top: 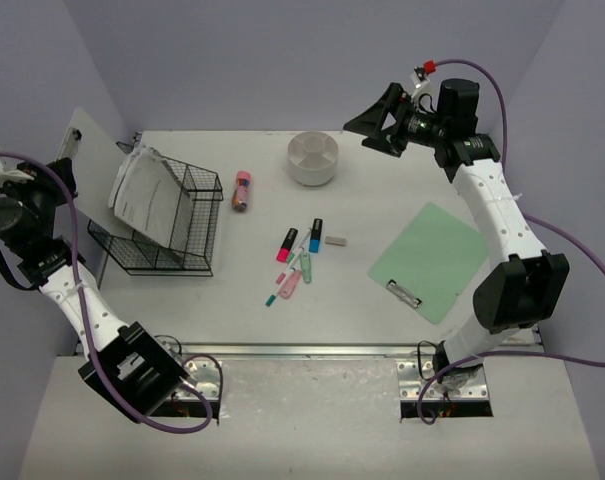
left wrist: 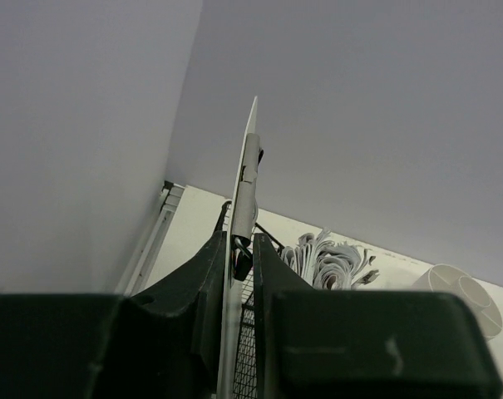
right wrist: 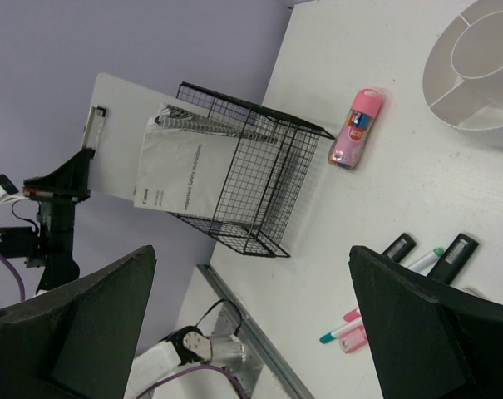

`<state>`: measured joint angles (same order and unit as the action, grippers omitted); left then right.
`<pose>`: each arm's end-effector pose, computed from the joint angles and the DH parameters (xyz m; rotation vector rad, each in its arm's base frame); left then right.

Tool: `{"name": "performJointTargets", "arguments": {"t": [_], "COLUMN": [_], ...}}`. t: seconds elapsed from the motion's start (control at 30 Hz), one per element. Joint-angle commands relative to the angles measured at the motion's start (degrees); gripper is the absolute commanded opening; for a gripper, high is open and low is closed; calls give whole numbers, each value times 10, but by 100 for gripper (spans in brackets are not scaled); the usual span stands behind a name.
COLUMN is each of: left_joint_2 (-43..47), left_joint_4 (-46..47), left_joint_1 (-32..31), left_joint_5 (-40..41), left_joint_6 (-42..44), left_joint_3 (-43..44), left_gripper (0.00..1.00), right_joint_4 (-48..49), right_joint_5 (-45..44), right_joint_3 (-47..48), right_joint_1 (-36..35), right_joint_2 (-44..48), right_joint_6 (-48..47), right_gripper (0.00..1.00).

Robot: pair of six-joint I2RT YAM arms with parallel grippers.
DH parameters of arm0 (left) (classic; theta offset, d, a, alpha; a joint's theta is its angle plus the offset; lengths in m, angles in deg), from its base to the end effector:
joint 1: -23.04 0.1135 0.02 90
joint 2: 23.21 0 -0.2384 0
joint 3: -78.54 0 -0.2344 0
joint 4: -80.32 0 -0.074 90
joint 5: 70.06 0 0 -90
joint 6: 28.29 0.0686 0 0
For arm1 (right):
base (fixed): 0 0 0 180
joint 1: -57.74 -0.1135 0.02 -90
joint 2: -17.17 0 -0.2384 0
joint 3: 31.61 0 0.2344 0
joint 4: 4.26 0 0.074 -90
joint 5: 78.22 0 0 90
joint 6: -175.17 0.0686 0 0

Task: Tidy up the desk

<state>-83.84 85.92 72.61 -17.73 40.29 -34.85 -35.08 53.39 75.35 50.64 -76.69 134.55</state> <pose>0.2018 0.1722 0.3714 -0.3128 1.3763 -0.0427 0.3751 0.0926 0.3664 0.1991 2.0196 1.3303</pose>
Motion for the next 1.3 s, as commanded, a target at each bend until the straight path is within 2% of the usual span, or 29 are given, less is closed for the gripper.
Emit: {"name": "performJointTargets", "arguments": {"t": [0.0,0.27,0.5,0.6,0.7,0.77,0.87,1.0,1.13,1.2,1.27], "left_joint_2": [11,10,38,46,45,41,37,23,33,44,47], "left_joint_4": [67,52,12,2,-17,-29,-56,-137,-166,-183,-201], "left_joint_1": [-15,-32,-39,-40,-41,-42,-51,-106,-144,-163,-178], "left_joint_5": [11,26,47,47,40,34,30,50,51,45,39], "left_joint_6": [-6,15,21,15,6,4,22,111,177,200,208], "left_joint_3": [-24,-52,-56,-37,21,63,141,249,271,269,270], "left_gripper": [0,2,54,67,78,82,83,90,92,92,92], "right_joint_4": [18,11,-5,-21,-63,-103,-185,-316,-374,-397,-413], "right_joint_5": [7,8,-3,-11,-38,-63,-120,-226,-232,-239,-251], "right_joint_3": [-5,-5,-1,3,10,22,45,55,-29,-106,-179], "right_joint_1": [1,1,4,9,18,24,26,27,33,33,31], "right_joint_2": [4,5,13,18,25,30,36,29,66,89,115], "right_joint_6": [-15,-21,-48,-80,-129,-181,-314,-513,-691,-789,-851], "right_gripper": [99,99,99,99,99,99,98,90,70,60,56]}}
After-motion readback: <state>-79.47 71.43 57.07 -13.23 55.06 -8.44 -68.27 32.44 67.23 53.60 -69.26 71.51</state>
